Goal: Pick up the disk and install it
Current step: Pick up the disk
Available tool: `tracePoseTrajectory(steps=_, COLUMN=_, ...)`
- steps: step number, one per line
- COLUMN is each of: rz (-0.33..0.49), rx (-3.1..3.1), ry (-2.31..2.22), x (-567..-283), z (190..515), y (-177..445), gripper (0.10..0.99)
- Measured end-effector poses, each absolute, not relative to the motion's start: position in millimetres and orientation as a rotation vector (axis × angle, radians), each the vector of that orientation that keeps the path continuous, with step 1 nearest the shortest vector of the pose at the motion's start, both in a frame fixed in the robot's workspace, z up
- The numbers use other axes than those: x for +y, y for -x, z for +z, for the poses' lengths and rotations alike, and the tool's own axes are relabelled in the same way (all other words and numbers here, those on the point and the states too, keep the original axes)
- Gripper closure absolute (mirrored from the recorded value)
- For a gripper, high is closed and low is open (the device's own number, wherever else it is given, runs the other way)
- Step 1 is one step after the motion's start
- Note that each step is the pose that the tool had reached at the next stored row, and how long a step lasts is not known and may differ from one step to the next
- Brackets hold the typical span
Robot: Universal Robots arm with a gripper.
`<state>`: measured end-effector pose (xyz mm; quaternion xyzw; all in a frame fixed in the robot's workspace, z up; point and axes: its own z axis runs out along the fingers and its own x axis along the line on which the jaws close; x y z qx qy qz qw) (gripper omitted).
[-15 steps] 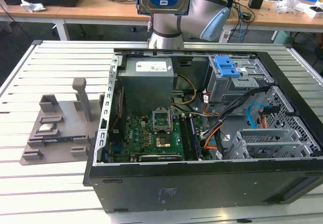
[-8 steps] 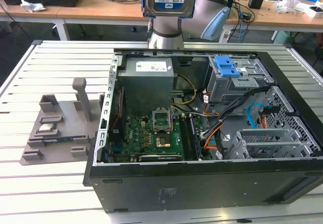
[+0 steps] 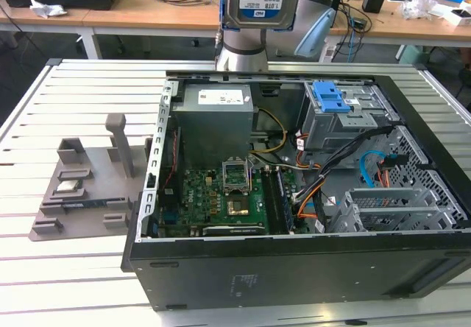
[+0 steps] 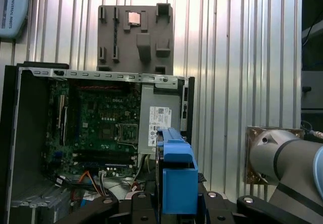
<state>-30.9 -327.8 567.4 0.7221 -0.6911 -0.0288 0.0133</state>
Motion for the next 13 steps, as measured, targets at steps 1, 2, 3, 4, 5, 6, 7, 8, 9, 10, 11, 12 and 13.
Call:
tracePoseTrajectory(steps=1, rz=-0.090, rx=-2.153, ry=-2.250, x=-328, z=567, y=28, gripper=0.722)
tracePoseTrajectory(steps=2, rz=-0.090, rx=-2.153, ry=-2.249, x=-328, z=567, y=25, gripper=0.722)
tracePoseTrajectory(steps=3, rz=-0.090, rx=-2.153, ry=-2.249, x=-328, z=567, y=24, gripper=0.722)
tracePoseTrajectory(steps=4, rz=-0.090, rx=-2.153, ry=-2.250, x=-328, z=567, y=20, gripper=0.722)
tracePoseTrajectory(steps=5, rz=-0.090, rx=-2.153, ry=-2.249, x=-328, z=567, y=19, gripper=0.722)
tracePoseTrajectory(steps=6, rz=-0.090, rx=-2.153, ry=-2.249, x=-328, z=567, y=18, gripper=0.722)
tracePoseTrajectory(steps=7, rz=-0.090, rx=-2.153, ry=-2.249, x=-328, z=567, y=18, gripper=0.722)
tracePoseTrajectory(steps=8, rz=-0.090, rx=-2.153, ry=-2.250, x=-328, z=567, y=18, gripper=0.722)
tracePoseTrajectory(steps=9, rz=-0.090, rx=-2.153, ry=-2.250, x=-330, z=567, y=18, gripper=0.722)
tracePoseTrajectory(steps=10, rz=-0.090, rx=-2.153, ry=-2.249, x=-332, z=567, y=18, gripper=0.722)
tracePoseTrajectory(steps=11, rz=-0.090, rx=-2.153, ry=-2.250, x=-336, z=567, y=18, gripper=0.722)
tracePoseTrajectory(steps=12, rz=-0.090, rx=-2.153, ry=-2.249, x=-338, z=566, y=18, gripper=0.722)
tracePoseTrajectory(steps=13, rz=-0.090, rx=-2.153, ry=-2.250, x=-340, z=565, y=18, gripper=0.722)
